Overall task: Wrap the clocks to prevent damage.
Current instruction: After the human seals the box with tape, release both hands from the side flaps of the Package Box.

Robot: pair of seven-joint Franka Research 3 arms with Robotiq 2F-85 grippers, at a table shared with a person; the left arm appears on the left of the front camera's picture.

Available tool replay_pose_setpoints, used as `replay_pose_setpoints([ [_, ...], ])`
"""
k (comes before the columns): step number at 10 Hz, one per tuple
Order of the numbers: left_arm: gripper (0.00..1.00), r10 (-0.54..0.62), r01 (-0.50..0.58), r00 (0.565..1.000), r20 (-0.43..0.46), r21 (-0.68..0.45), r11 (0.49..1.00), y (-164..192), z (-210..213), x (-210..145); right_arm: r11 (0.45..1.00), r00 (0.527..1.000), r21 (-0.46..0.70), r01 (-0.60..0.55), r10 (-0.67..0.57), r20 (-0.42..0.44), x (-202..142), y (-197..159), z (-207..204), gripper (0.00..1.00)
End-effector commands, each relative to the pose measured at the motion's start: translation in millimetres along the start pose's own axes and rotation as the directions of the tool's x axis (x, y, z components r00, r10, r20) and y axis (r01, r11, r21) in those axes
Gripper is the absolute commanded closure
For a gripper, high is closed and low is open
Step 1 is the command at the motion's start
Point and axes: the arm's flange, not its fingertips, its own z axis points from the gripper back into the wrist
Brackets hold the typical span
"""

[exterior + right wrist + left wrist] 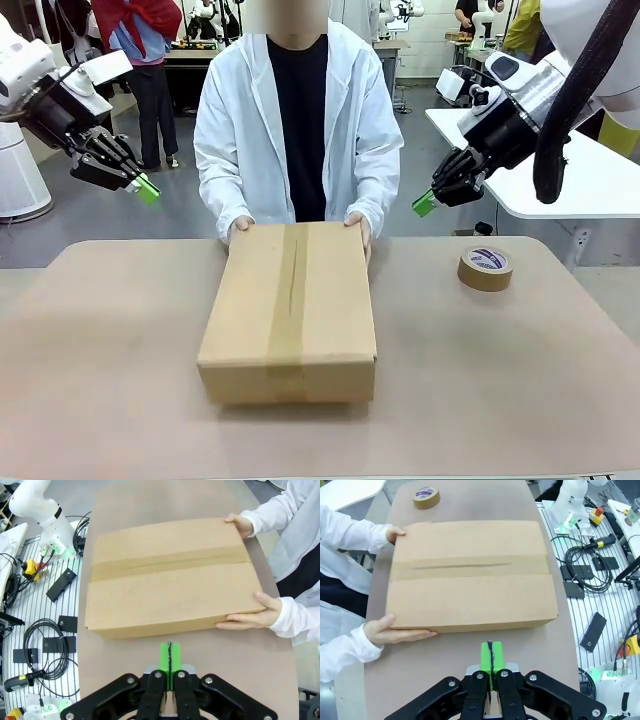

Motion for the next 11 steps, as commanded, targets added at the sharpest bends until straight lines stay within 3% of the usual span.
replay_pose_setpoints([
  [1,1.0,-0.001,0.001,1.0,-0.008,0.009,1.0,1,0,1,1.0,1.0,0.0,0.0,0.0,0.0,0,0,0,0.99],
  [2,0.4,0.0,0.0,1.0,0.0,0.0,1.0,0,0,0,0.999,1.0,-0.033,-0.004,0.005,0.007,-6,4,3,0.5],
  [3,0.4,0.007,-0.007,1.0,-0.001,0.013,1.0,5,1,1,0.999,1.0,-0.03,-0.017,0.017,0.011,-4,4,1,0.39],
  [4,0.0,0.008,-0.008,1.0,0.008,0.018,1.0,-1,-2,1,0.999,1.0,-0.035,-0.022,0.022,-0.01,-4,8,-4,0.0],
  [5,0.39,-0.002,0.002,1.0,0.003,0.024,1.0,-5,-1,3,0.999,1.0,-0.034,-0.019,0.018,-0.023,-5,13,-8,0.0],
  [6,0.0,-0.014,0.014,1.0,0.003,0.019,1.0,2,2,5,0.999,1.0,-0.035,-0.013,0.012,-0.025,-5,14,-12,0.0],
  [7,0.0,-0.011,0.011,1.0,0.013,0.02,1.0,-1,0,3,1.0,0.999,-0.025,-0.013,0.012,-0.033,-7,16,-13,0.16],
  [9,0.0,-0.012,0.012,1.0,0.018,0.014,1.0,1,0,4,1.0,0.999,-0.018,-0.015,0.015,-0.032,-6,17,-14,0.0],
  [11,0.0,-0.011,0.01,1.0,0.022,0.022,1.0,-4,0,4,0.999,0.999,-0.011,-0.037,0.036,-0.039,-3,22,-16,0.0],
])
